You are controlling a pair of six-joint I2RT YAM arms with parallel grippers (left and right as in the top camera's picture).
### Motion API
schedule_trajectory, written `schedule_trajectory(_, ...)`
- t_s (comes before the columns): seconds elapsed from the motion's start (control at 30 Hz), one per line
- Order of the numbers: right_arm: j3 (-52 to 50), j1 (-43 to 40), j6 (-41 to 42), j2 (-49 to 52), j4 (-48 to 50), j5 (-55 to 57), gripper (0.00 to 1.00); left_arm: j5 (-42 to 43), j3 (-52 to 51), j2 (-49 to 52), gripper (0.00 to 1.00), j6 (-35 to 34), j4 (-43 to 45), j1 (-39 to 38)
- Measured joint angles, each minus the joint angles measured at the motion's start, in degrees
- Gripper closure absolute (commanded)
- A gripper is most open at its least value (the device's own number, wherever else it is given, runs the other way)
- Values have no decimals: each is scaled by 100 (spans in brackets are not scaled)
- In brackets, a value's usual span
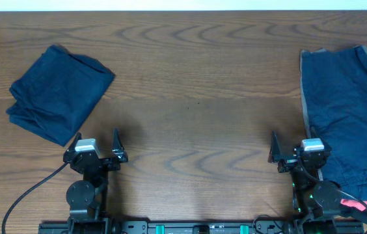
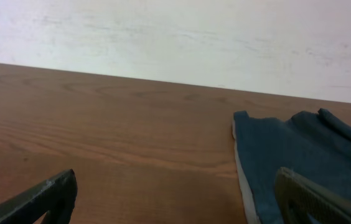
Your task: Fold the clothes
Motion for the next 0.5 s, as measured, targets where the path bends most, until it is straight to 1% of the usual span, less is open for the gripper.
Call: schedule_trajectory(0.5,0,-2,-2,0,0,0,1,0,0,61,2,0,-2,0)
